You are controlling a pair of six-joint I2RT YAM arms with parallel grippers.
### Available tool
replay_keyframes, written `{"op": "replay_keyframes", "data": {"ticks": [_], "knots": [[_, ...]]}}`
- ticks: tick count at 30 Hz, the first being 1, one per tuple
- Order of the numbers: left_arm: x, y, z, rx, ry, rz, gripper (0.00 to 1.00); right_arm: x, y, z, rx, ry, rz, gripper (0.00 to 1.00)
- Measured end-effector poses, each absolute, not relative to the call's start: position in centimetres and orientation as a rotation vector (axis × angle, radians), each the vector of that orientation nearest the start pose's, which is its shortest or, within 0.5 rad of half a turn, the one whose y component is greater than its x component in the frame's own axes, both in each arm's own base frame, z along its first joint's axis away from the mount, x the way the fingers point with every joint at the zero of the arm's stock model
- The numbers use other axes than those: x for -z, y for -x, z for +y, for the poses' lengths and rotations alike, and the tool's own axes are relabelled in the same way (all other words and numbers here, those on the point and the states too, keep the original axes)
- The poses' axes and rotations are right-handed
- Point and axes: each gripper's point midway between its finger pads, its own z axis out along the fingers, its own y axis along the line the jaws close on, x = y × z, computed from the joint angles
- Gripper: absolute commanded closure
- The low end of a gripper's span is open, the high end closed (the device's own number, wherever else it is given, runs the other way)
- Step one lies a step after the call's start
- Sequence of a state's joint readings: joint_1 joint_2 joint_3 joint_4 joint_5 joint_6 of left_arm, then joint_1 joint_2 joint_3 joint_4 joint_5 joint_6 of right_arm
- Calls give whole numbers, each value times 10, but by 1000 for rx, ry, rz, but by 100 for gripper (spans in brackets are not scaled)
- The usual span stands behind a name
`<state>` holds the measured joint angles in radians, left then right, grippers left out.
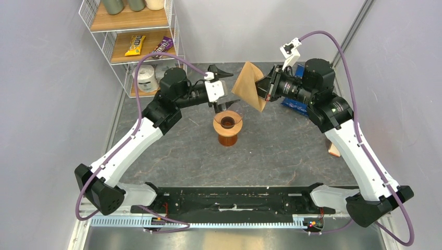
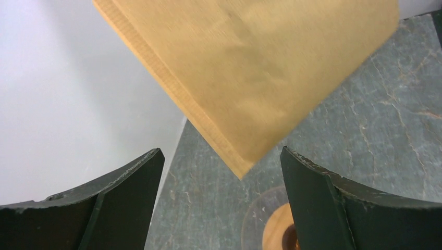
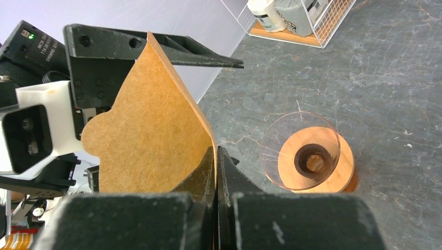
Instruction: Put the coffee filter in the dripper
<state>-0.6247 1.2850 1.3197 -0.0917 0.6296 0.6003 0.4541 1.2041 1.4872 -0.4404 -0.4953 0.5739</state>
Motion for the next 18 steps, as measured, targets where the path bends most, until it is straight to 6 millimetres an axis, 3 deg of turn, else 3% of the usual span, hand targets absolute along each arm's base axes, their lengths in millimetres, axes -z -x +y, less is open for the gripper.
{"op": "replay_keyframes", "data": {"ticks": [6,18], "knots": [[-405,-288,-323,515,-1281,970,14,-420,-271,249,-1181,281,1827,100],[-402,-284,-327,521,-1305,954,42,-421,-271,249,-1184,280,1822,100]]}}
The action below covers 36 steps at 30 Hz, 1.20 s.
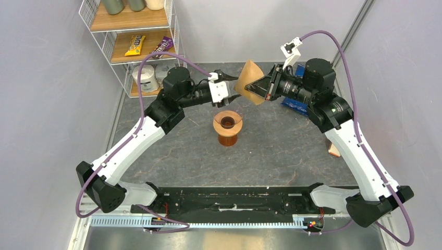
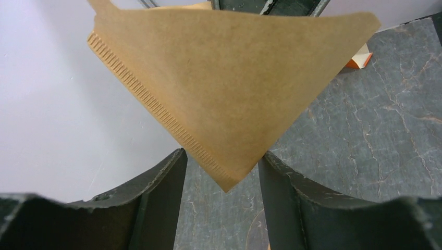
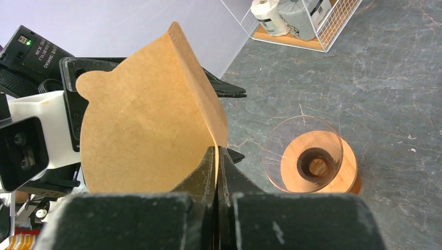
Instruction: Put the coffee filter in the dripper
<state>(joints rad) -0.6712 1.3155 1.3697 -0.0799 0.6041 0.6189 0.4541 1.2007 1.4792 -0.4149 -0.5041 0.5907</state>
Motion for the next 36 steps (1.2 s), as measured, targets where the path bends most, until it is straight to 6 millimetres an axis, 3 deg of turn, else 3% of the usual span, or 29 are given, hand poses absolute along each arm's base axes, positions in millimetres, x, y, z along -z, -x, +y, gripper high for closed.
{"op": "replay_keyframes", "data": {"ticks": [24,25,29,32,36], "knots": [[-400,-261,-328,583,-1366,883,78,-415,-260,252,-1192,400,1788,100],[-401,-260,-328,585,-1367,880,78,-415,-260,252,-1192,403,1787,96],[-399,-257,-326,585,-1373,874,78,-415,-259,252,-1185,420,1782,63],[-395,-254,-323,574,-1382,866,78,-414,-261,251,-1164,439,1774,55],[-394,-249,-320,562,-1392,849,77,-411,-258,249,-1137,509,1762,53]]}}
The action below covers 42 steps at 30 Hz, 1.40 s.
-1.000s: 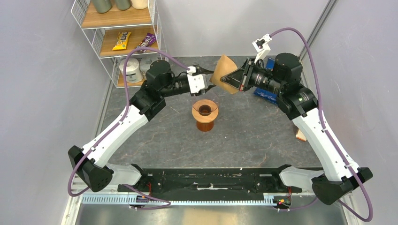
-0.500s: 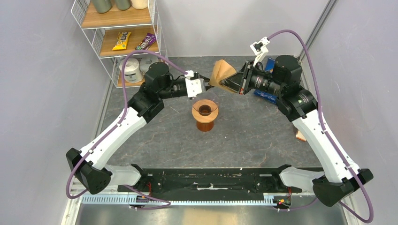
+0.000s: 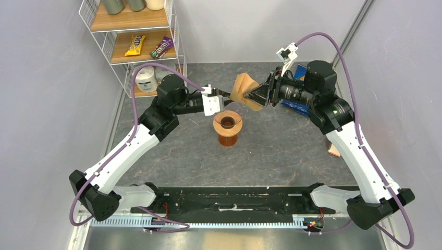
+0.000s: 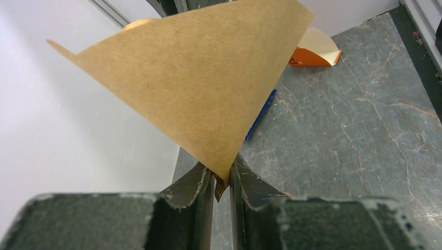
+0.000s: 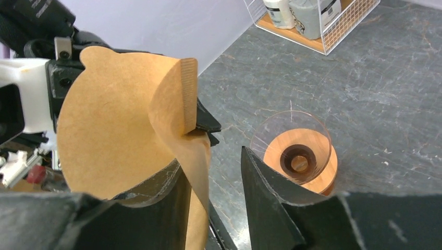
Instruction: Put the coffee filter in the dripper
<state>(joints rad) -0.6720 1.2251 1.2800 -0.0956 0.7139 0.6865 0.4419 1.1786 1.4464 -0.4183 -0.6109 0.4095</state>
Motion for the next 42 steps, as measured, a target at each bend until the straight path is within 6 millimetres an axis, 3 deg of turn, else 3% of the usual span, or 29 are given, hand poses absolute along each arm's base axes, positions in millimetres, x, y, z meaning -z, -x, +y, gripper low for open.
{"op": "replay_keyframes", "data": {"ticks": [4,7,10,11,14,18,20,22,26,32,35,42], "knots": [[-394,-247,-319,558,-1404,829,74,-415,-248,249,-1126,623,1734,54],[-392,-245,-320,566,-1414,824,71,-421,-243,252,-1128,711,1695,70],[-390,-243,-320,573,-1422,827,67,-423,-240,253,-1117,782,1669,97],[-389,-243,-319,575,-1424,830,64,-422,-240,253,-1109,803,1662,100],[-387,-240,-320,588,-1433,832,51,-421,-241,253,-1079,857,1648,100],[-386,-236,-319,612,-1434,841,24,-417,-240,252,-1045,916,1627,100],[-385,-233,-318,630,-1434,857,24,-416,-240,252,-1030,941,1613,100],[-385,-230,-317,647,-1437,863,13,-416,-240,251,-1018,954,1600,100],[-385,-226,-317,691,-1422,891,15,-419,-237,251,-1022,974,1578,100],[-388,-226,-321,740,-1398,925,25,-423,-232,250,-1026,978,1552,100],[-392,-228,-322,747,-1385,924,17,-425,-231,250,-1035,967,1555,100],[-403,-223,-332,761,-1368,899,14,-420,-233,253,-1099,887,1610,100]]}}
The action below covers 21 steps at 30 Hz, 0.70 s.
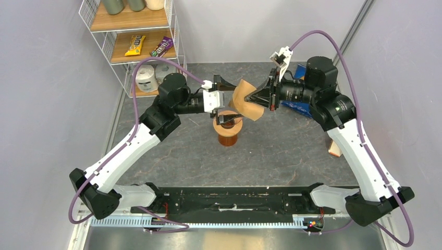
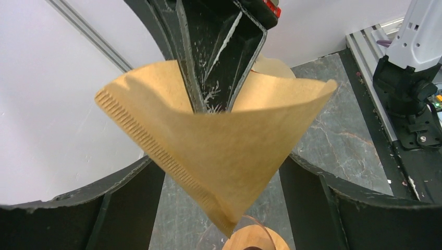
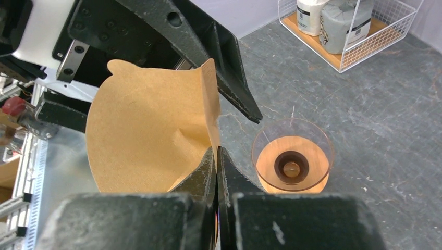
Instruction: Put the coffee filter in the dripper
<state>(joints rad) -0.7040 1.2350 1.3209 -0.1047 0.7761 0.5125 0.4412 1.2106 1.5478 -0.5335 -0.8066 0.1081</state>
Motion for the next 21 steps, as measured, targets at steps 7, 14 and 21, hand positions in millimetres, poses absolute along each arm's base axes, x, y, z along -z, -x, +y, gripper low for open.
{"op": "replay_keyframes", "data": {"ticks": [7,14,21], "knots": [[-406,-223,-337,762,-1366,893,34,-418,-237,256,-1139,812,1648,100],[-409,-222,-337,763,-1361,889,46,-417,-234,253,-1132,792,1651,100],[-412,-220,-335,762,-1359,878,67,-420,-232,250,-1111,803,1629,94]]}}
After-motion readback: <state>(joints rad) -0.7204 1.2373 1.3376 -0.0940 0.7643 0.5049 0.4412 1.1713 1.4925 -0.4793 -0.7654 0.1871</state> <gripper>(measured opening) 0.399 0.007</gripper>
